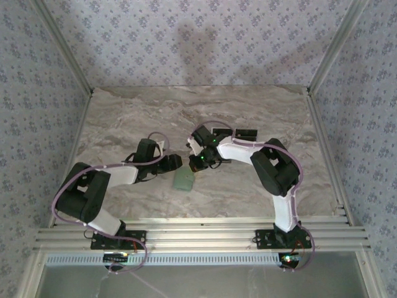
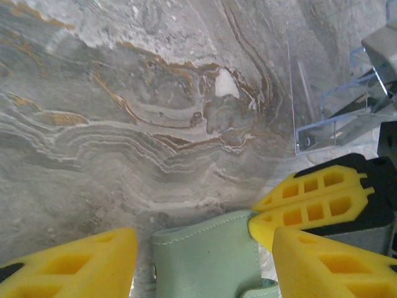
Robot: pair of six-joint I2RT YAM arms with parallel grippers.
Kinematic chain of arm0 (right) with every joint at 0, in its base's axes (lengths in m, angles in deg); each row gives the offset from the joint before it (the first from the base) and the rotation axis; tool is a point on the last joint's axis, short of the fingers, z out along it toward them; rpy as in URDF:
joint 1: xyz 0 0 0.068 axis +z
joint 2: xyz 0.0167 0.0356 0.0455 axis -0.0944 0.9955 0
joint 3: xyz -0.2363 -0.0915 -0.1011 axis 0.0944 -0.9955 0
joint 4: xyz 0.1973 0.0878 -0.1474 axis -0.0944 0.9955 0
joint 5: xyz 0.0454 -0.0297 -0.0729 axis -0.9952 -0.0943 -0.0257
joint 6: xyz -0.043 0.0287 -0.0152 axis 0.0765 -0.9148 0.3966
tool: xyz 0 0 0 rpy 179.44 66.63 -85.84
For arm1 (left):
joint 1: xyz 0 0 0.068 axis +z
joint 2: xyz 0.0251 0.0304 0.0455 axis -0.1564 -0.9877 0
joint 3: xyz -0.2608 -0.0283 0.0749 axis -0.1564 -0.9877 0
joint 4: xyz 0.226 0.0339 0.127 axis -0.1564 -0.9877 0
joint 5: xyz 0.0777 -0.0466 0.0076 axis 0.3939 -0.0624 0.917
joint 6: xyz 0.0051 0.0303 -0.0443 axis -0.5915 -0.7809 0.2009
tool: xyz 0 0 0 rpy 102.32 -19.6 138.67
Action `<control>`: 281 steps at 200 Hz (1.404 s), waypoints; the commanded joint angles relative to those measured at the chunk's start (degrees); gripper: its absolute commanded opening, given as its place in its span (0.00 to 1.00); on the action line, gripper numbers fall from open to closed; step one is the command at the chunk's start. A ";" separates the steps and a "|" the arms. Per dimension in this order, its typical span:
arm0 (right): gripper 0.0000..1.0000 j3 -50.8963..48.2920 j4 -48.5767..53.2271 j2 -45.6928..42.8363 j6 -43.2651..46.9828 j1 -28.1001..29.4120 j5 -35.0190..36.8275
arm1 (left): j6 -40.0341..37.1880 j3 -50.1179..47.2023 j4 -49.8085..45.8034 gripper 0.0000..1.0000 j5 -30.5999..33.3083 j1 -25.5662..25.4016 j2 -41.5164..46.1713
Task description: Put the credit cards into the card holder
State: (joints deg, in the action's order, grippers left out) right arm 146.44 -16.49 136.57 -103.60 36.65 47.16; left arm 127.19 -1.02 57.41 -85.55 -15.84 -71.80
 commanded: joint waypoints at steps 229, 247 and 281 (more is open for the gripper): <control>0.02 -0.30 0.51 1.02 -2.53 -0.07 1.56 | 4.96 -6.76 9.68 0.00 -1.71 -3.51 3.77; 0.22 -0.28 0.82 -1.68 -4.01 0.03 2.77 | 5.08 -6.85 9.25 0.00 -1.49 -3.55 4.92; 0.45 -2.32 1.44 -10.33 -11.03 0.16 8.43 | 4.93 -7.07 6.53 0.00 2.47 -4.32 10.64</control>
State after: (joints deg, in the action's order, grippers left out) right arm 145.45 -16.64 134.36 -108.56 36.61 49.94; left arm 132.57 -8.02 65.33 -85.29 -19.05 -66.16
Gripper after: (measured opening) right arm 0.423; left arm 0.050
